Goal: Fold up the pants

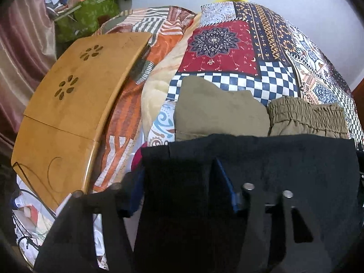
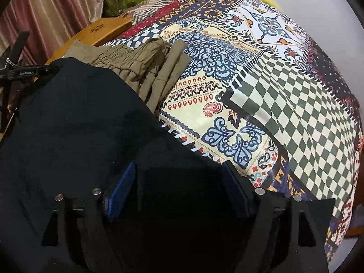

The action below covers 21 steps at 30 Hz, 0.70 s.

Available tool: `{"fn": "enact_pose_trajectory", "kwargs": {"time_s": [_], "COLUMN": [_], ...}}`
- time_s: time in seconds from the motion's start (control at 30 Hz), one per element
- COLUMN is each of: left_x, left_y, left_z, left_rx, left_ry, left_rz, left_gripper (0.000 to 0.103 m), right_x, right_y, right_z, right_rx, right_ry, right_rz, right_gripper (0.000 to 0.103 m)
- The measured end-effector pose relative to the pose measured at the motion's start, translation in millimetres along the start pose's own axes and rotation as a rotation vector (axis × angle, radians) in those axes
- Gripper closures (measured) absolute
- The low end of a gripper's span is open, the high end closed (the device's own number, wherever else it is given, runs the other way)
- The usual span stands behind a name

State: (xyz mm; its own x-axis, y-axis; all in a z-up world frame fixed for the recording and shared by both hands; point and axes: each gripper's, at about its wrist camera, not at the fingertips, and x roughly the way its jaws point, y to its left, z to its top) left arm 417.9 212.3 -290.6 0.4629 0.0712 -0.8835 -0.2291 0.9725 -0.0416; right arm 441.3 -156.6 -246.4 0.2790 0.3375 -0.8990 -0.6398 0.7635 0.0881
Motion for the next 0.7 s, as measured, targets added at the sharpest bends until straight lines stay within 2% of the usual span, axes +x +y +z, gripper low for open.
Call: {"fn": "enact_pose_trajectory", "kwargs": {"time_s": [0.07, 0.1, 0.13, 0.17, 0.23, 0.43, 0.47, 0.5, 0.53, 0.7], "left_x": [-2.7, -4.9, -6.5, -8.7, -11.4, -22.2, -27.1, -30.5, -36.8, -63.7], "left_y": [-1.4, -2.5, -3.4, -5.7, -7.0, -3.8, -2.9, -3.0, -0.2, 11.9], "left_z": [0.0, -0.8, -1.2, -2.7, -3.8, -5.7, -7.1, -7.6, -8.2, -8.4], "left_rx": [0.011, 0.02, 0.031, 0.05, 0.059, 0.029, 0.03, 0.039, 0.048, 0.047], "left_ry": [-0.008, -0.014, -0.016, -0.025, -0.035, -0.071, -0.085, -0.097, -0.118, -0.17], "left_rz": [0.016, 0.023, 0.027, 0.044, 0.054, 0.047, 0.063, 0.109, 0.121, 0.083], "left_gripper": [0.066, 0.072, 0.074, 0.076, 0.079, 0.082, 0.094, 0.101, 0.101, 0.101], "right_x": [1.1, 1.4, 2.4, 1.5, 2.2, -7.4, -13.2, -19.7, -25.1, -49.6], "right_y": [3.2, 4.2, 6.1, 8.2, 12.5, 24.1, 20.5, 16.3, 12.3, 10.1], "right_z": [-1.0, -2.0, -2.6, -4.5, -6.3, -14.9, -15.4, -15.8, -16.6, -13.4], "right_rx": [-0.005, -0.008, -0.014, -0.014, -0.02, -0.065, -0.048, -0.03, -0.017, 0.006], "right_ry": [-0.006, -0.009, -0.012, -0.017, -0.027, -0.1, -0.125, -0.147, -0.16, -0.223], "right_rz": [-0.027, -0.059, -0.075, -0.065, -0.07, -0.169, -0.18, -0.186, -0.184, -0.182], "right_gripper": [0.045, 0.064, 0.074, 0.077, 0.09, 0.096, 0.096, 0.096, 0.097, 0.097]}}
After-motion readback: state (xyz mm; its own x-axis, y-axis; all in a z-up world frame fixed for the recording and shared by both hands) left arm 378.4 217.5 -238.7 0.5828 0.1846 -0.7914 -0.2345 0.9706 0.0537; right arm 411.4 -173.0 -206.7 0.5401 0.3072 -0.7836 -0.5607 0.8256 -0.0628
